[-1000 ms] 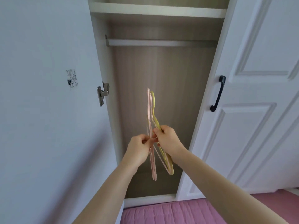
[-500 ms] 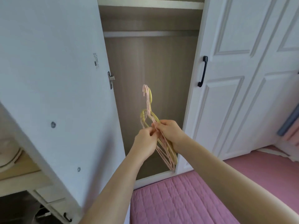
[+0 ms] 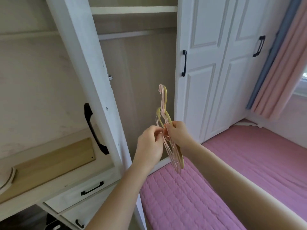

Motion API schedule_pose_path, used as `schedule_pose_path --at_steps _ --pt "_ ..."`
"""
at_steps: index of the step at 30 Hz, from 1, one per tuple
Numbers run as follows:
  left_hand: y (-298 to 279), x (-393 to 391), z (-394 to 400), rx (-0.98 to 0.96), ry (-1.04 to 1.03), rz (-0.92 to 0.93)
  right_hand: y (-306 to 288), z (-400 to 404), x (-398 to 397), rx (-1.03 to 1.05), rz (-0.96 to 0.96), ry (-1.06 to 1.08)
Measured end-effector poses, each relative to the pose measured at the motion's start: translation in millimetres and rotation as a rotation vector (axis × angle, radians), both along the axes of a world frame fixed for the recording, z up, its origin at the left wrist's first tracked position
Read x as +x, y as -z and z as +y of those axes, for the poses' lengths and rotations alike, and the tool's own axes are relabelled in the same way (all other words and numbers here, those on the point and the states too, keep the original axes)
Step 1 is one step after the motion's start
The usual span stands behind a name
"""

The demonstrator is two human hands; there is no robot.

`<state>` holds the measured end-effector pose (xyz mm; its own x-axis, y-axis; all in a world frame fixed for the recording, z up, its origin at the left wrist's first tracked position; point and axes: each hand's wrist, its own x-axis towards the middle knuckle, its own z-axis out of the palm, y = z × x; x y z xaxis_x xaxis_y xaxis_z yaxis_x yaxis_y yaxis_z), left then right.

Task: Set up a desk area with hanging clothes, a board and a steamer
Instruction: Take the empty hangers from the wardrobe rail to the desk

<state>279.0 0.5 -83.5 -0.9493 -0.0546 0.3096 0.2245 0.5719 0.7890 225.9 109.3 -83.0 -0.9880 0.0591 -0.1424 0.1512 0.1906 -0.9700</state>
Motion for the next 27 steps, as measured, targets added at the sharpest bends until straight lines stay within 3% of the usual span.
schedule_pose_path --at_steps 4,13,21,27 --pt "-10 20 -4 -0.036 0.044 0.101 -3 2 23 -0.119 -0.022 0.034" --pt "-14 88 -26 -0.071 0.094 0.233 7 -11 91 -0.078 0.181 0.114" --pt "-19 147 -51 0.057 -0.149 0.400 18 -37 155 -0.116 0.388 0.033" --pt "-38 144 -77 0.167 -0.341 0.494 10 -53 169 -0.099 0.475 0.052"
